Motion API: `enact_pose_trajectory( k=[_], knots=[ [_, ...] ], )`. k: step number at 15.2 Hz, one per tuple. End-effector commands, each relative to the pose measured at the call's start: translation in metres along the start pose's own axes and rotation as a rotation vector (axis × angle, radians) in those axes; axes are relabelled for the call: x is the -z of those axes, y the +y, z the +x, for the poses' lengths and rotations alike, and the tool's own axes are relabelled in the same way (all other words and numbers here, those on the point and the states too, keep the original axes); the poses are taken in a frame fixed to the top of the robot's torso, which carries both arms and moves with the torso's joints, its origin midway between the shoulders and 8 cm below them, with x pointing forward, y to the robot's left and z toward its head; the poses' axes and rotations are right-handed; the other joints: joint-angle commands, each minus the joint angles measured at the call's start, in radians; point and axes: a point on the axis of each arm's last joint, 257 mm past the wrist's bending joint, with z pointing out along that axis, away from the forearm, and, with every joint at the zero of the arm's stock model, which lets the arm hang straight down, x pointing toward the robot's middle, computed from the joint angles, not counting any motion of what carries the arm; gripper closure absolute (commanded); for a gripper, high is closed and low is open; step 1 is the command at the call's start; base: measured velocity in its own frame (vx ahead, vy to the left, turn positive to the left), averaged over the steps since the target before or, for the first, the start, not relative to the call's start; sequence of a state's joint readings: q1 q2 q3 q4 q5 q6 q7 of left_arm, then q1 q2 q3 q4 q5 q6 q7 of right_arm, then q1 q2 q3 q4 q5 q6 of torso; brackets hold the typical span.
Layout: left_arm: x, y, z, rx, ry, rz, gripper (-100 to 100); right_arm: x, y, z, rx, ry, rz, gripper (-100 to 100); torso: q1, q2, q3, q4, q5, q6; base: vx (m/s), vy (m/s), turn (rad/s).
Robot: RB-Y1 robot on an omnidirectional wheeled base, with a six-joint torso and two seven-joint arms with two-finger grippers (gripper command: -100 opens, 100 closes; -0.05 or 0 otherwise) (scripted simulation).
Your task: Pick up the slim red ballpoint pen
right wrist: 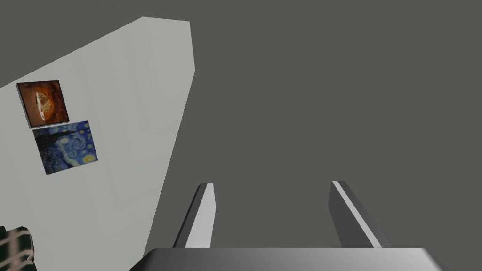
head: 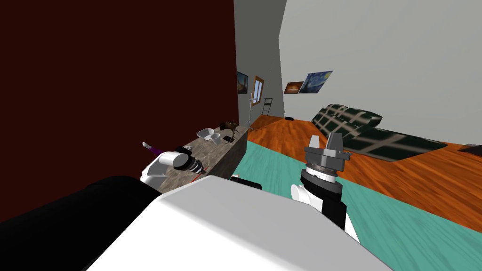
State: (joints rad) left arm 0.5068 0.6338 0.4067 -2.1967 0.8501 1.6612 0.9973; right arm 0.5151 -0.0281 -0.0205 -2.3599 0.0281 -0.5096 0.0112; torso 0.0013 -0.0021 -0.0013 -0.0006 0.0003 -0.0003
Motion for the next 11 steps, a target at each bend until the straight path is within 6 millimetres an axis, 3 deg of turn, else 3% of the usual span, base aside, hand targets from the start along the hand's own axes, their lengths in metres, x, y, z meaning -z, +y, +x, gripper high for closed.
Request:
enact_pose_trajectory(
  k=[1,6,11],
  knots=[
    [0.000,0.005,-0.010,0.015,-0.033,-0.029,-100,0.000,0.000,0.000,0.000,0.000,0.000,0,0.000,0.000,0.000,0.000,0.000,0.000,0.029,0.006,0.056],
    [0.003,0.019,-0.033,0.055,-0.109,-0.098,-100,0.000,0.000,0.000,0.000,0.000,0.000,0,0.000,0.000,0.000,0.000,0.000,0.000,0.030,0.004,0.058],
    [-0.002,0.019,-0.039,0.065,-0.124,-0.111,-100,0.000,0.000,0.000,0.000,0.000,0.000,0,0.000,0.001,0.001,0.000,0.000,0.000,0.014,0.000,0.020]
  ],
)
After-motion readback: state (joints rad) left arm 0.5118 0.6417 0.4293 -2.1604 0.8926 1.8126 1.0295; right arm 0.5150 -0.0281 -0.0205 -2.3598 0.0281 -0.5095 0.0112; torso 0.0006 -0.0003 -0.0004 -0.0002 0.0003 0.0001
